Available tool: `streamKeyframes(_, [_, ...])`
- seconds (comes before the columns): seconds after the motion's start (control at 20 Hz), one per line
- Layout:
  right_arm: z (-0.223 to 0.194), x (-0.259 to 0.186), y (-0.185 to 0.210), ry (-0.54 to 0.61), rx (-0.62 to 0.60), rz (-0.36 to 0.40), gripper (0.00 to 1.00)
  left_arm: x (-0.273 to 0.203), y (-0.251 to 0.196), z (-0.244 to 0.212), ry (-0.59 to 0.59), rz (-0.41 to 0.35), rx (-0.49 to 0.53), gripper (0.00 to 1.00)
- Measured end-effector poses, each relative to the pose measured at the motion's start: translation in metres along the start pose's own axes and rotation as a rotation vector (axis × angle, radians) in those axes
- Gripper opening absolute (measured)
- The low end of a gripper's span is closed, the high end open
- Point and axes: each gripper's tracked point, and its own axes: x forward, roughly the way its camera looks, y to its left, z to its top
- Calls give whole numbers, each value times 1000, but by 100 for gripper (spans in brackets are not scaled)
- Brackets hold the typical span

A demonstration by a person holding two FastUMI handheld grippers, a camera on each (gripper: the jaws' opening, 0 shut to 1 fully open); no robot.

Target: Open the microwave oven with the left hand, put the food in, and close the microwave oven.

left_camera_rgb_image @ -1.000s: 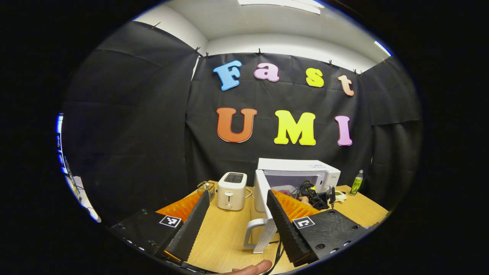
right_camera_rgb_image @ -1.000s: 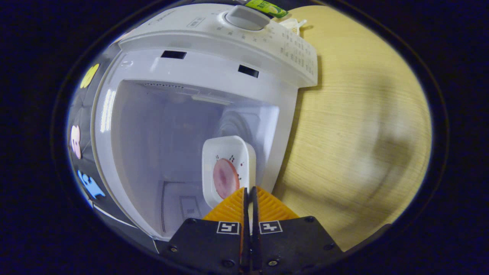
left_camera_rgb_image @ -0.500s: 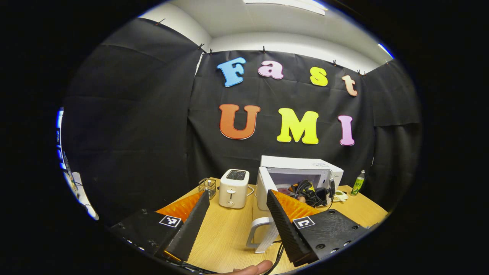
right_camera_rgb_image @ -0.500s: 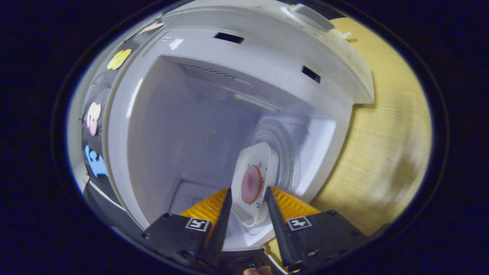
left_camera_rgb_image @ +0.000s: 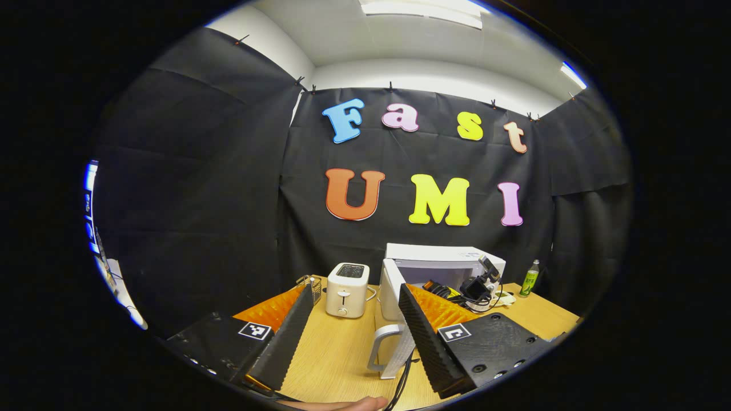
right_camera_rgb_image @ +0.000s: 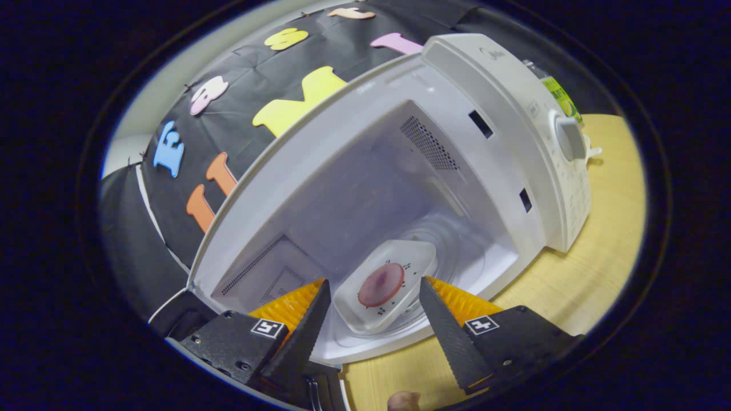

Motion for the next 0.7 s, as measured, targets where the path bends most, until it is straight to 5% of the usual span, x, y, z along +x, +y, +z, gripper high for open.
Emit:
streamKeyframes(0.35, [87, -58, 12, -202, -406, 14, 100, -1, 18, -14, 19, 50, -30, 90])
streamKeyframes(0.5, [110, -92, 21, -229, -477, 49, 99, 2, 17, -20, 34, 34, -25, 90])
streamKeyframes(0.55, [114, -103, 23, -215, -487, 65, 99, 2, 17, -20, 29, 29, -30, 75])
streamKeyframes(0.6, [116, -117, 22, -193, -494, 77, 99, 3, 17, -17, 22, 24, -27, 88])
streamKeyframes(0.7, [127, -149, 21, -176, -523, 89, 99, 4, 25, -10, -4, 25, 27, 88])
